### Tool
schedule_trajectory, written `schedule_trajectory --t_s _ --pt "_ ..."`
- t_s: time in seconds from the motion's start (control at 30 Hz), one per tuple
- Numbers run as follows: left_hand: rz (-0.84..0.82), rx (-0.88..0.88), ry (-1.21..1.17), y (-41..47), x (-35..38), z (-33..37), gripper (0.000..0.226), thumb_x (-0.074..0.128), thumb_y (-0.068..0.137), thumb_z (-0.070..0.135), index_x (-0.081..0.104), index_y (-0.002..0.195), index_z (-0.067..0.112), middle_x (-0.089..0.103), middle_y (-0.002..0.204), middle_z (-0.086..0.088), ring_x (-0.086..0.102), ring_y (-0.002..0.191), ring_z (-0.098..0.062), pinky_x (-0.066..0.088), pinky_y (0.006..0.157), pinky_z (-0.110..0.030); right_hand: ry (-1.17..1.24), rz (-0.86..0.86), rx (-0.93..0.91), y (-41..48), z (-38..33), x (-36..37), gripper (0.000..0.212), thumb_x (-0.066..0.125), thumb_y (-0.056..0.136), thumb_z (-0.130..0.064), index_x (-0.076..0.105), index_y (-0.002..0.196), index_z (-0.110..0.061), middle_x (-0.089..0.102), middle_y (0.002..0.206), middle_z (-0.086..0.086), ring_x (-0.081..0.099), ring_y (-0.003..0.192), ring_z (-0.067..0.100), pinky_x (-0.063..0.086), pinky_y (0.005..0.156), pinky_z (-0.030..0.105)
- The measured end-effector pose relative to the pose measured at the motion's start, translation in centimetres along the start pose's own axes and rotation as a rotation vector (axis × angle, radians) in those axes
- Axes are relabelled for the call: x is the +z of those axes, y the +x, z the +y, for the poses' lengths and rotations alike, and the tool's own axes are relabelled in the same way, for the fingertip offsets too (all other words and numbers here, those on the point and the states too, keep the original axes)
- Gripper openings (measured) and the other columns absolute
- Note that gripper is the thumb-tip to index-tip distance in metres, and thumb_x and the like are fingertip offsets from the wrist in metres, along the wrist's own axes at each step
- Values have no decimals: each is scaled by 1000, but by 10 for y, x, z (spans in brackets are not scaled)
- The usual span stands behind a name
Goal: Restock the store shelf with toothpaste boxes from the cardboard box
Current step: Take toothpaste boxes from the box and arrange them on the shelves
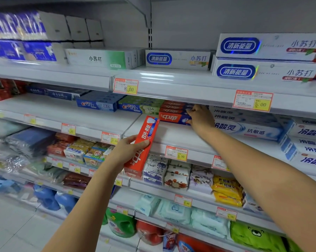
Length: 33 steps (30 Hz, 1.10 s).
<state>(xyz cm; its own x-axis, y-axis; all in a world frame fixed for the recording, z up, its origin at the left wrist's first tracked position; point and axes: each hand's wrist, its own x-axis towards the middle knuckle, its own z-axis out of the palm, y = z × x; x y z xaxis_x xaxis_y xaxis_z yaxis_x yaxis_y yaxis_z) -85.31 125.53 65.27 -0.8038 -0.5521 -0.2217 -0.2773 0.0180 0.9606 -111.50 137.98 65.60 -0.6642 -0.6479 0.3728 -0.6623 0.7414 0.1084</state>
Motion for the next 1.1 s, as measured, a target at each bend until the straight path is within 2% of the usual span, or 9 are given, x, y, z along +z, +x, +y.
schedule_trajectory --t_s 0.33,0.47,0.57,0.63,0.67,0.73,0.83,1.0,1.1 --pt "-6 11 1 -2 3 -1 54 67 85 34 47 134 22 69 91 -4 68 73 -20 53 61 -29 60 4 21 5 -3 3 42 55 95 -18 49 136 -13 47 136 8 41 127 29 35 105 34" --pt "-21 44 53 -8 3 2 49 70 82 33 52 127 24 70 90 -3 69 71 -19 54 62 -28 138 -36 50 -5 -9 -13 51 57 94 -33 46 138 -11 42 142 8 39 129 29 32 106 34" --pt "-96 108 234 -17 3 9 50 74 73 38 57 118 24 72 93 -1 71 74 -18 57 70 -30 640 -67 56 -36 -19 -44 47 53 95 -34 47 137 -13 51 136 9 49 119 23 40 96 31" --pt "-207 170 372 -26 6 20 52 75 66 43 60 113 26 72 97 2 72 78 -17 58 77 -33 1146 -327 45 -70 -17 -76 48 49 94 -43 47 135 -19 58 129 7 57 110 18 47 91 30" --pt "-274 204 420 -31 11 27 50 76 66 41 61 112 27 72 98 2 72 80 -17 58 79 -33 1255 -433 8 -88 -11 -91 50 49 89 -48 47 133 -24 61 126 4 60 109 16 51 90 30" --pt "-393 264 478 -42 24 44 46 76 69 35 61 112 27 72 100 1 72 83 -17 58 78 -31 1170 -500 -125 -121 7 -119 44 59 81 -47 52 123 -35 63 119 -8 63 105 13 55 81 24" --pt "-531 368 519 -57 56 69 48 78 68 31 62 113 26 72 102 0 71 86 -20 58 78 -32 919 -447 -192 -157 38 -159 35 73 76 -42 61 109 -43 58 111 -22 62 99 4 54 71 14" --pt "-691 486 530 -72 110 102 45 80 65 39 66 105 26 71 104 0 69 94 -18 56 78 -29 826 -344 -69 -203 108 -227 32 76 72 -38 67 102 -40 63 98 -26 63 89 -9 52 63 12" --pt "-631 664 574 -84 148 124 36 80 70 43 66 99 29 71 100 7 68 90 -9 56 80 -27 790 -215 38 -232 156 -258 37 78 64 -42 70 100 -43 68 102 -20 66 91 -2 54 69 17"
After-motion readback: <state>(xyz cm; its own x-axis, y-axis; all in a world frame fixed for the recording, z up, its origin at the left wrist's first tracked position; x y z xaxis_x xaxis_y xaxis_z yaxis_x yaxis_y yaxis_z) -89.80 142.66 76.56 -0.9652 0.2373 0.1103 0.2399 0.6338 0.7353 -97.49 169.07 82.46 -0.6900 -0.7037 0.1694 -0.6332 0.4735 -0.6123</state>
